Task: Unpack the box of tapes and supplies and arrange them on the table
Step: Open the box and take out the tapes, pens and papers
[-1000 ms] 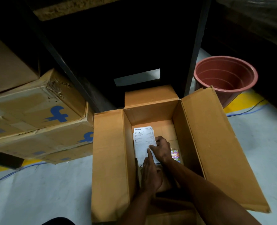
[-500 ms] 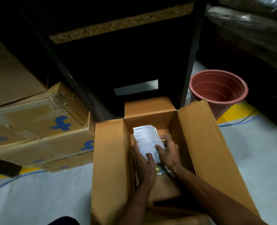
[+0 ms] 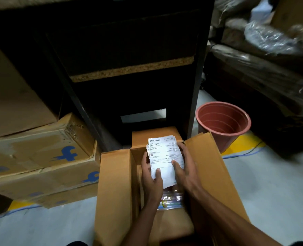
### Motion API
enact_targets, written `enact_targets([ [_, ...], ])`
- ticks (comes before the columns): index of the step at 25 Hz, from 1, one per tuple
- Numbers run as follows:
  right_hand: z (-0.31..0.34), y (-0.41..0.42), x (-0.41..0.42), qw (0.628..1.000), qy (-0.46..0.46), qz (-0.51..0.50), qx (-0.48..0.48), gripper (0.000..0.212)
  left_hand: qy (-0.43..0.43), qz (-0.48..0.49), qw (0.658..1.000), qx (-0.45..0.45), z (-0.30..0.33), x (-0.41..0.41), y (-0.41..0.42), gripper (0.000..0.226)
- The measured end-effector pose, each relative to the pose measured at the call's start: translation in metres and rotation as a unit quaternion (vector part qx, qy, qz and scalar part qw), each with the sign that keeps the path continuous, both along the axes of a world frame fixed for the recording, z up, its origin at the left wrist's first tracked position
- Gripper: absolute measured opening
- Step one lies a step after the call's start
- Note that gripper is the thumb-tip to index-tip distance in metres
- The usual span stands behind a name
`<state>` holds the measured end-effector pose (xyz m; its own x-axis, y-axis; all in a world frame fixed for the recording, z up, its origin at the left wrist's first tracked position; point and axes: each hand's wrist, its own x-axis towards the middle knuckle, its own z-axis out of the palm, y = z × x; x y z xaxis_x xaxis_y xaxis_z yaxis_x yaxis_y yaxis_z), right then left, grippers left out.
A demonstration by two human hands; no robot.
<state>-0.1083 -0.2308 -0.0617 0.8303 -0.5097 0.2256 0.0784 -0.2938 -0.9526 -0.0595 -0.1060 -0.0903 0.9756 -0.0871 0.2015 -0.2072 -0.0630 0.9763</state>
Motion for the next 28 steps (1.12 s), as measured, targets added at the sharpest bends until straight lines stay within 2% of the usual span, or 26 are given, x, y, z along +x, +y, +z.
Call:
enact_targets([
  [3,0.008,-0.001,0.001,0.999,-0.001,0.018,-0.047,0.062,0.014,-0.012,1.000,-0.005,0.013,-0.002,-0.002,0.072],
  [7,0.014,-0.002,0.002,0.997,-0.005,0.028,-0.073,0.064,-0.042,-0.014,0.998,0.035,0.020,0.002,0.001,0.066],
  [9,0.015,-0.004,0.003,0.997,-0.004,0.033,-0.071,0.063,-0.043,-0.017,0.998,0.053,0.027,0.004,0.003,0.061],
  [14,0.018,-0.012,0.001,0.997,0.013,0.023,-0.066,0.046,-0.041,-0.059,0.996,0.057,0.032,0.010,0.010,0.056],
  [20,0.038,-0.029,-0.003,0.995,0.076,0.059,0.033,0.047,0.036,-0.131,0.990,0.029,0.047,0.014,0.021,0.055],
  [24,0.062,-0.016,-0.014,0.986,0.119,0.090,0.078,0.049,0.079,-0.147,0.981,0.096,0.071,0.005,0.042,0.058],
  [28,0.115,0.009,-0.030,0.976,0.167,0.085,0.113,0.049,0.128,-0.155,0.971,0.129,0.127,-0.014,0.061,0.057],
])
